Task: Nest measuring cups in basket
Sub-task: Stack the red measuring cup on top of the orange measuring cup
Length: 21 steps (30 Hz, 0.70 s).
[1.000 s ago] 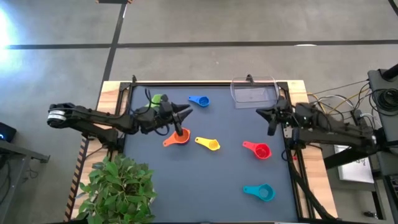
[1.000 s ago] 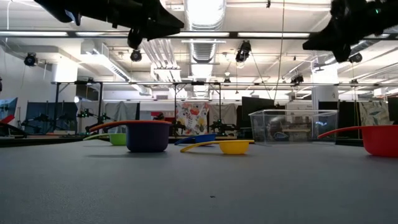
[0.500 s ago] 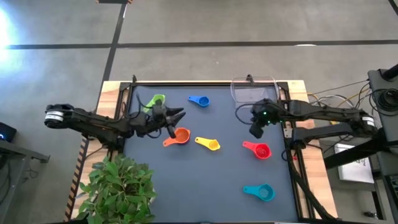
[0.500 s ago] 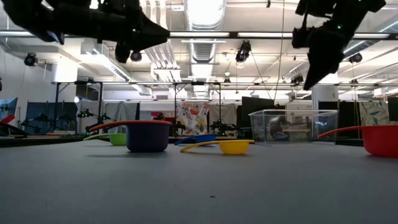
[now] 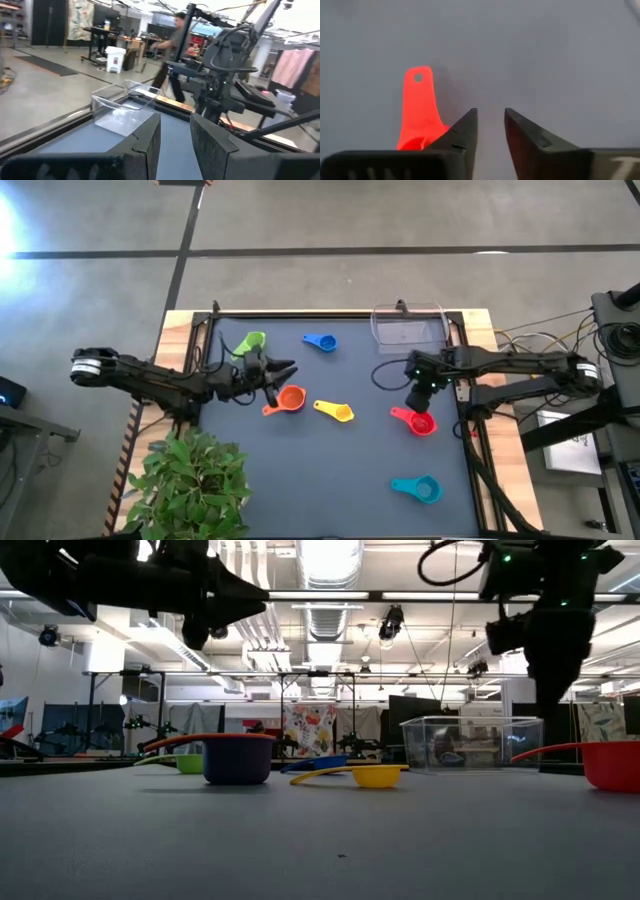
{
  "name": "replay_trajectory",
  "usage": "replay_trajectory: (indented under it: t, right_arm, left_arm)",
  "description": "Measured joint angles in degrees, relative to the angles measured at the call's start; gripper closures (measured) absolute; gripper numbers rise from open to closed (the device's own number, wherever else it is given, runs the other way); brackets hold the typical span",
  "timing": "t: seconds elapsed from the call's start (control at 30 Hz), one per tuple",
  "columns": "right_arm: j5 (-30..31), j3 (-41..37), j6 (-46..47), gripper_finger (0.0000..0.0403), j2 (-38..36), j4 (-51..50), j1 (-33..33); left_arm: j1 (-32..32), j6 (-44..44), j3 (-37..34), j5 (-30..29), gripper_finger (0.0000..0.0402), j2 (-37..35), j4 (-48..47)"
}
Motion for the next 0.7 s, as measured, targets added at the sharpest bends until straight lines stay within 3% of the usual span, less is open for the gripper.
replay_trajectory:
  t: [0.27, 0.5, 0.7]
  right_arm:
    - [-0.57, -1.77, 3.88, 0.0248, -5.11, -1.03, 5.62]
    - [2.09, -1.88, 1.59, 0.0250, -5.88, -1.03, 14.90]
    - [2.42, -4.01, 4.76, 0.0252, -3.58, -1.05, 18.33]
  left_arm:
    - [-0.87, -0.37, -0.04, 0.06, 0.0313, 0.02, -0.02]
    - [-0.87, -0.20, -0.04, 0.04, 0.0313, 0.03, -0.03]
    - [-0.87, -0.07, -0.04, 0.04, 0.0313, 0.03, -0.28]
